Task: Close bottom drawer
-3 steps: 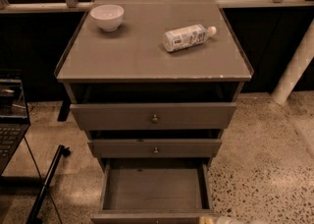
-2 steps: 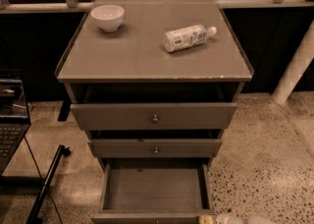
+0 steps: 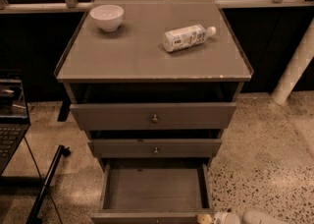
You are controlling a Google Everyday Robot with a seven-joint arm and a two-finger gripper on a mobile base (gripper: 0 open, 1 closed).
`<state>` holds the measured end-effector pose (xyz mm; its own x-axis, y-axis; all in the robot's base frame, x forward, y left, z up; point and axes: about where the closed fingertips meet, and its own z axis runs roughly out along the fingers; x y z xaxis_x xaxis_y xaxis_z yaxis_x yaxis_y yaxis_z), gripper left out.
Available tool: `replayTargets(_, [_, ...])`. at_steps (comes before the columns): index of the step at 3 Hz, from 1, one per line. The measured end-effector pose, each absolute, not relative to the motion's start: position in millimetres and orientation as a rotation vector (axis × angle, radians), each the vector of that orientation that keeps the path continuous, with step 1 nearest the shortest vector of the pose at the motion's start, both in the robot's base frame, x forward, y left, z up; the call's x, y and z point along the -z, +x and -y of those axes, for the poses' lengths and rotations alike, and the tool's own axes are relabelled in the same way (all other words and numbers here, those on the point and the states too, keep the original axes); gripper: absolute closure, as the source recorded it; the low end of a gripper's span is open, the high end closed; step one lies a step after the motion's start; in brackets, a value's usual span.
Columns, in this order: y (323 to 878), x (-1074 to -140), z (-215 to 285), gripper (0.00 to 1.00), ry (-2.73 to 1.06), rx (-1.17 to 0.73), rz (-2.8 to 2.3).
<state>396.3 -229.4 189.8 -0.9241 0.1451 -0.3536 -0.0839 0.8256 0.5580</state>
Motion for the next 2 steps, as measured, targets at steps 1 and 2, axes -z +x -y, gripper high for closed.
replayTargets(1, [396.3, -191.9, 229.4, 1.0, 0.046, -0.827, -2.623])
replayTargets(2, [399.5, -191.4, 229.9, 1.0, 0.052, -0.826, -2.623])
